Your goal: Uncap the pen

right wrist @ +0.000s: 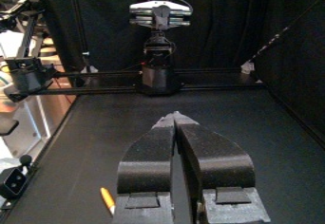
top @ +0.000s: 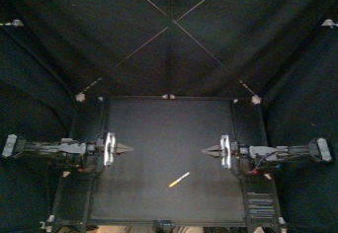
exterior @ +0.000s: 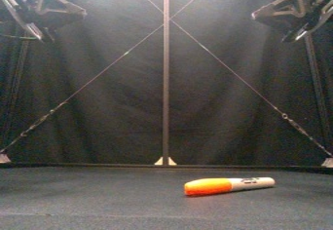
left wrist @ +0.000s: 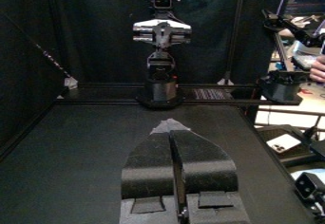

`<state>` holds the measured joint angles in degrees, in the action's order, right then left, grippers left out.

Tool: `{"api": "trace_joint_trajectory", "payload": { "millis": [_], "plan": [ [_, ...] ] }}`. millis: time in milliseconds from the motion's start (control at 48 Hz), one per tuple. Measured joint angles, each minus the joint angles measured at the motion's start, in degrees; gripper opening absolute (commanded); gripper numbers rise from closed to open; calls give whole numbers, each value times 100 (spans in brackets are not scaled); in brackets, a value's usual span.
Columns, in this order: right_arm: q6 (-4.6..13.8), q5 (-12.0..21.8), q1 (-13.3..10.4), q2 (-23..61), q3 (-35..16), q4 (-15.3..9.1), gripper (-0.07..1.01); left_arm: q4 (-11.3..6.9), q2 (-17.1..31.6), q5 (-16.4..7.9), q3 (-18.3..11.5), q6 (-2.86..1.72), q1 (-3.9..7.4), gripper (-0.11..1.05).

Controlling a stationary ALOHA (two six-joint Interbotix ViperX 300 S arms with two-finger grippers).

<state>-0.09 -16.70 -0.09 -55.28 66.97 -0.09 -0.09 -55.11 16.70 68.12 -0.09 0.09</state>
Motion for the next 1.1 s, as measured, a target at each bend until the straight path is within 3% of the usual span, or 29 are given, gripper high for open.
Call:
{"api": "trace_joint_trajectory", "payload": {
  "millis": [83,250,375,500,625,750,958,1104],
  "plan": [
    [88,0,-9,79,-9,62,-1,-70,97,0,9,-26,-18,-4],
    [158,185,0,800,-290,105,0,-272,633,0,0,-26,-88,-1],
    [167,615,88,1591,-659,-62,1,-369,1090,0,-44,-26,-237,0],
    [167,1160,343,2303,-1063,-237,6,-457,1503,18,-132,-26,-387,5],
    [158,1749,721,2979,-1406,-281,24,-589,1767,53,-202,-26,-536,14],
    [176,2197,993,3551,-1608,-290,43,-642,1951,53,-202,-26,-606,23],
    [158,2874,1046,4298,-1978,-316,76,-650,2065,62,-202,-26,-624,35],
    [105,3261,1028,4746,-2241,-378,88,-650,2065,62,-202,-18,-624,41]
  ]
}}
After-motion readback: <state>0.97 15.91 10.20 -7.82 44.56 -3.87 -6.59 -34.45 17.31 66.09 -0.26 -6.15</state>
